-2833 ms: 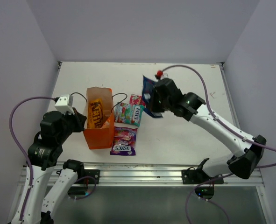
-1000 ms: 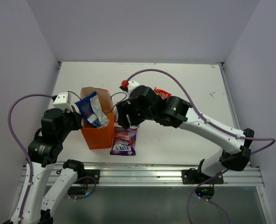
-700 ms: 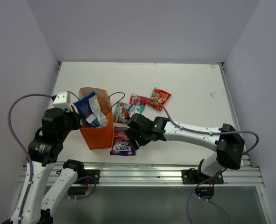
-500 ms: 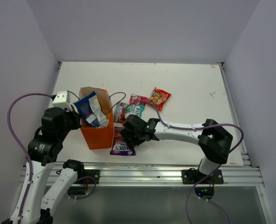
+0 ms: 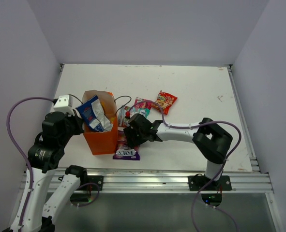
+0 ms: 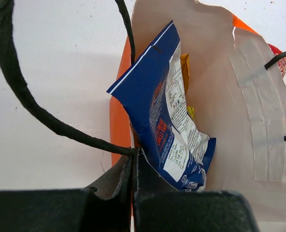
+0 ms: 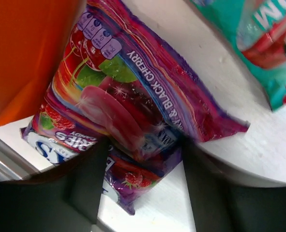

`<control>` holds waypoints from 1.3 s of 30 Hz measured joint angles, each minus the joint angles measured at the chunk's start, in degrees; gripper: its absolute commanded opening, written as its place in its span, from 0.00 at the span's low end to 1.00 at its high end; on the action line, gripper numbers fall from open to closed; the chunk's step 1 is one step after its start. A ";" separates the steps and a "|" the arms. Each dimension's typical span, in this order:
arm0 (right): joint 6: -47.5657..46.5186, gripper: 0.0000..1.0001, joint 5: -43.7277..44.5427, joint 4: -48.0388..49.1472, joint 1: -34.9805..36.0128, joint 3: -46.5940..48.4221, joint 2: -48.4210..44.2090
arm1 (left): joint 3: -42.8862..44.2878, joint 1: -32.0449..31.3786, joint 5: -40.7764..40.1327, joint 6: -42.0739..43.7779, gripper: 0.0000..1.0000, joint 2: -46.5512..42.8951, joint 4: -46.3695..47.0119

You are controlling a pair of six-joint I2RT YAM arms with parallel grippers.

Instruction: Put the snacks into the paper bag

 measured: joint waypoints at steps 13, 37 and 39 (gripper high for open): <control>-1.36 0.00 8.07 -13.18 0.31 3.85 -5.18 | 0.00 0.00 0.00 0.09 0.00 -0.07 0.00; -19.58 0.00 26.32 -27.61 2.38 66.64 1.11 | 0.02 0.00 0.87 0.07 0.00 -0.04 0.09; -19.43 0.00 24.63 -28.00 2.97 66.42 3.61 | 0.02 0.00 0.87 0.07 0.00 0.00 0.09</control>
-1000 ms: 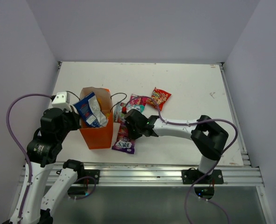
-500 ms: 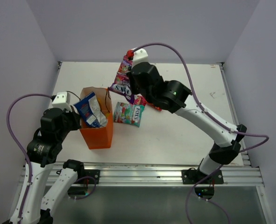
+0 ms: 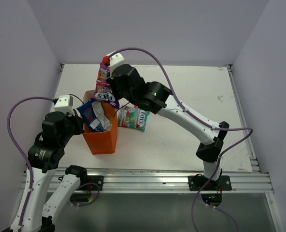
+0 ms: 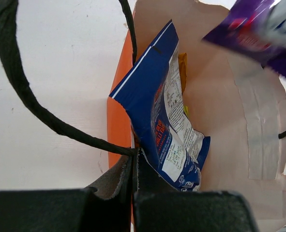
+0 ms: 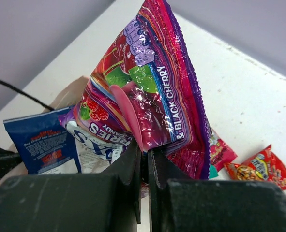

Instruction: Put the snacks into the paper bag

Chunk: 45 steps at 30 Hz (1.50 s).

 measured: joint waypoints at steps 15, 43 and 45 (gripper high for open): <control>0.24 0.11 -7.26 -2.47 4.24 -1.90 3.74 | 0.00 0.00 0.22 0.00 0.00 0.46 0.39; 3.91 0.79 -1.49 1.95 -15.45 -22.49 -10.91 | 0.00 0.00 0.17 0.00 0.00 -1.05 0.17; 5.29 0.79 -2.78 3.13 -19.87 -25.75 -10.21 | 0.00 0.00 0.17 0.00 0.00 -1.20 0.09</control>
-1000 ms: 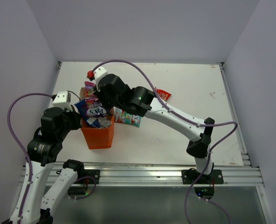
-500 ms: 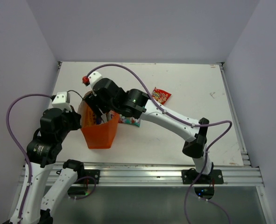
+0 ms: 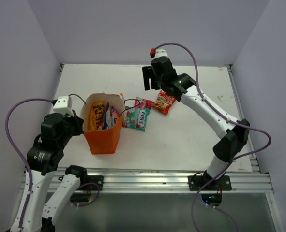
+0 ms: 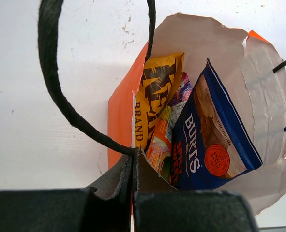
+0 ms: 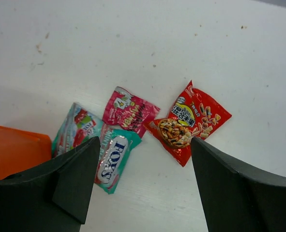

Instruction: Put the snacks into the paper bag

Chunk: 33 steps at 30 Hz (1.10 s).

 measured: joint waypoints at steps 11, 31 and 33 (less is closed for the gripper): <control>5.53 0.74 -14.16 4.66 -1.29 -7.91 16.55 | 0.00 0.00 0.00 0.00 0.00 0.02 -0.11; 10.29 0.00 -21.40 10.78 1.70 -13.94 22.34 | 0.00 0.00 -0.02 0.02 0.00 0.24 -0.13; 10.16 0.00 -20.26 10.32 1.90 -14.14 21.79 | 0.00 0.00 -0.09 0.02 0.00 0.22 -0.13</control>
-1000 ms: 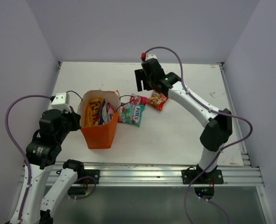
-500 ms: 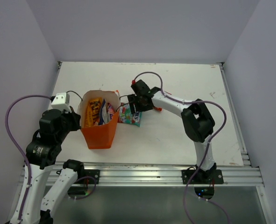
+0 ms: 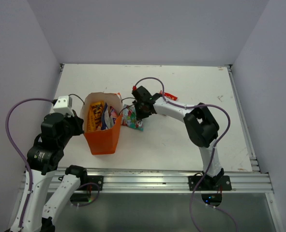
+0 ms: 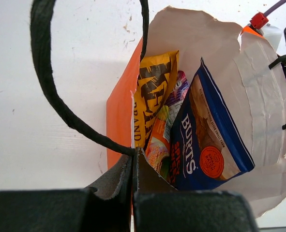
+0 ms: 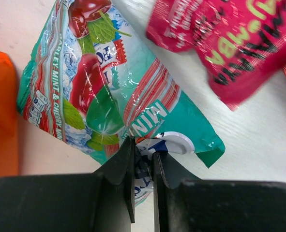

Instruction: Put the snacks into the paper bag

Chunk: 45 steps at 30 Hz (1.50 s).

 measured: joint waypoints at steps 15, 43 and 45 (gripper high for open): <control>-11.58 0.00 21.20 -22.45 6.38 50.71 -7.56 | 0.00 -0.02 -0.11 -0.02 0.00 -0.33 0.00; -14.45 0.00 14.73 -29.22 26.75 45.48 -0.07 | -0.20 -0.02 -0.09 -0.02 0.00 -1.05 -0.92; -14.45 0.00 14.71 -30.77 28.13 45.48 -0.02 | -0.20 -0.02 -0.09 -0.02 0.00 -1.07 -0.90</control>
